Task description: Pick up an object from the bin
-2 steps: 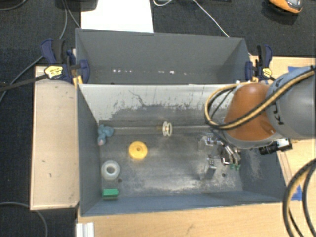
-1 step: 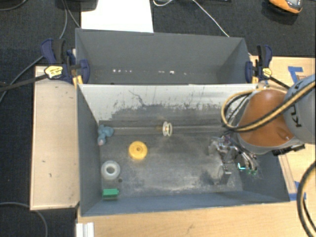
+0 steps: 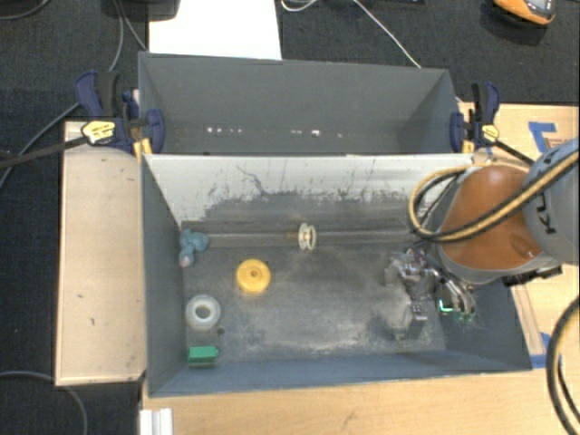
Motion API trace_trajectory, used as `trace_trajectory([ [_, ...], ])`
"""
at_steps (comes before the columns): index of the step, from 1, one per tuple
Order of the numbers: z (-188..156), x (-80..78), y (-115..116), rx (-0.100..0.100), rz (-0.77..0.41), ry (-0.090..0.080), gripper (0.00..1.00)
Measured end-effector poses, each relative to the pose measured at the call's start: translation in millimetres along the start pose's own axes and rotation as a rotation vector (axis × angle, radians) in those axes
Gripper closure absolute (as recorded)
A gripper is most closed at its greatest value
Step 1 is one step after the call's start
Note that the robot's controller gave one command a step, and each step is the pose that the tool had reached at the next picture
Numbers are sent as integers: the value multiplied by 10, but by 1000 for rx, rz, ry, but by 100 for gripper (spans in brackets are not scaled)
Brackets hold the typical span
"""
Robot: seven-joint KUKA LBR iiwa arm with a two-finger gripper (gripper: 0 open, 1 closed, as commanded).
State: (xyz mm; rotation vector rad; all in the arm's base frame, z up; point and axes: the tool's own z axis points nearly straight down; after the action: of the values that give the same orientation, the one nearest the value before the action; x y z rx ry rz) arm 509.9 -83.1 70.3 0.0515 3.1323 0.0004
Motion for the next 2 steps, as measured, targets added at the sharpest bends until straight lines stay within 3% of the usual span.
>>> trace_trajectory([
  [1, -1, -121, -195, -1, -186, -6, 0],
  [2, -1, -215, -380, 0, 51, -6, 0],
])
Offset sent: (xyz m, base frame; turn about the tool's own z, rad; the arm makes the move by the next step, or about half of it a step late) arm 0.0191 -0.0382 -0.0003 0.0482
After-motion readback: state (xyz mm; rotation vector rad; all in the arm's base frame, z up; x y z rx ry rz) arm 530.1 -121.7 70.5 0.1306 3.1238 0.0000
